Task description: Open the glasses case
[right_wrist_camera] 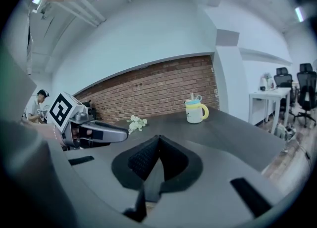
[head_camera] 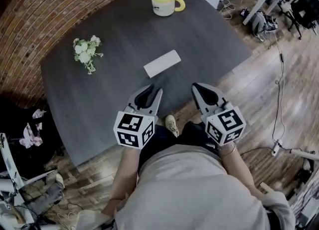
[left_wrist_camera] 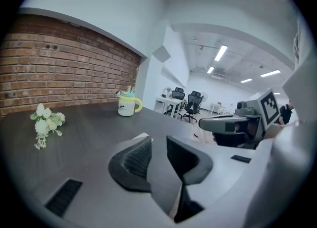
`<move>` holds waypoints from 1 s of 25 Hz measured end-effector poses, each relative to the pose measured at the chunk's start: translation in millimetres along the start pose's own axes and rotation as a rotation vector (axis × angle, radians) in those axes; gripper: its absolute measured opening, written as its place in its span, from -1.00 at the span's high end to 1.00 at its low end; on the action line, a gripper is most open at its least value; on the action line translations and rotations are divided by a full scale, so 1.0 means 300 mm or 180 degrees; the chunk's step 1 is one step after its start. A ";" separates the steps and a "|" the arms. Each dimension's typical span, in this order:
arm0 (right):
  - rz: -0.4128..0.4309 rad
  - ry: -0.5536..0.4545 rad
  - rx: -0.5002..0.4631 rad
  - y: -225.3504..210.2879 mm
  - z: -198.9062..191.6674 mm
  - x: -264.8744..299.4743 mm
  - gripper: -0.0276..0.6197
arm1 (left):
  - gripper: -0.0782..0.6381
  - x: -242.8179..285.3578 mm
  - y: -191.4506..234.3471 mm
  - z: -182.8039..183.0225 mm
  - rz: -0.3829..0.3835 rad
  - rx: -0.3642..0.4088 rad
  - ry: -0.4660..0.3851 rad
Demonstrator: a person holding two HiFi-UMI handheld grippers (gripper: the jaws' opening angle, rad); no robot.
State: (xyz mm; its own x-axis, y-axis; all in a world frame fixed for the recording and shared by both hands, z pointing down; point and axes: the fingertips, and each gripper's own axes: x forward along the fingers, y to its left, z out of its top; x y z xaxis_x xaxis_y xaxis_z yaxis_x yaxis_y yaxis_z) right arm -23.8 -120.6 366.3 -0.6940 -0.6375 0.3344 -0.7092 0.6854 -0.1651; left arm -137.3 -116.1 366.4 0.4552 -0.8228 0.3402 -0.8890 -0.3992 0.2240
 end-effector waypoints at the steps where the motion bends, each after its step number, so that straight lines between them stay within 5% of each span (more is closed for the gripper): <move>1: -0.0020 0.0028 0.0014 -0.003 -0.011 0.002 0.90 | 0.52 0.007 0.001 -0.005 -0.0016 0.0038 0.0021; 15: -0.0043 0.0332 0.0131 -0.087 -0.073 0.080 0.90 | 0.52 0.132 0.105 -0.065 0.0048 0.0689 0.0465; 25: 0.0175 0.0554 0.0031 -0.146 -0.069 0.200 0.90 | 0.49 0.264 0.192 -0.085 0.0148 0.0730 0.0748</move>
State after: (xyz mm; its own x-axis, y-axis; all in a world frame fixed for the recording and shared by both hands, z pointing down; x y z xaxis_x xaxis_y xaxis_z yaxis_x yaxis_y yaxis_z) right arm -31.6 -181.5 412.8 -0.7004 -0.5282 0.4802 -0.6726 0.7135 -0.1962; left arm -151.3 -194.0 429.7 0.3889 -0.7372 0.5526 -0.8848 -0.4660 0.0010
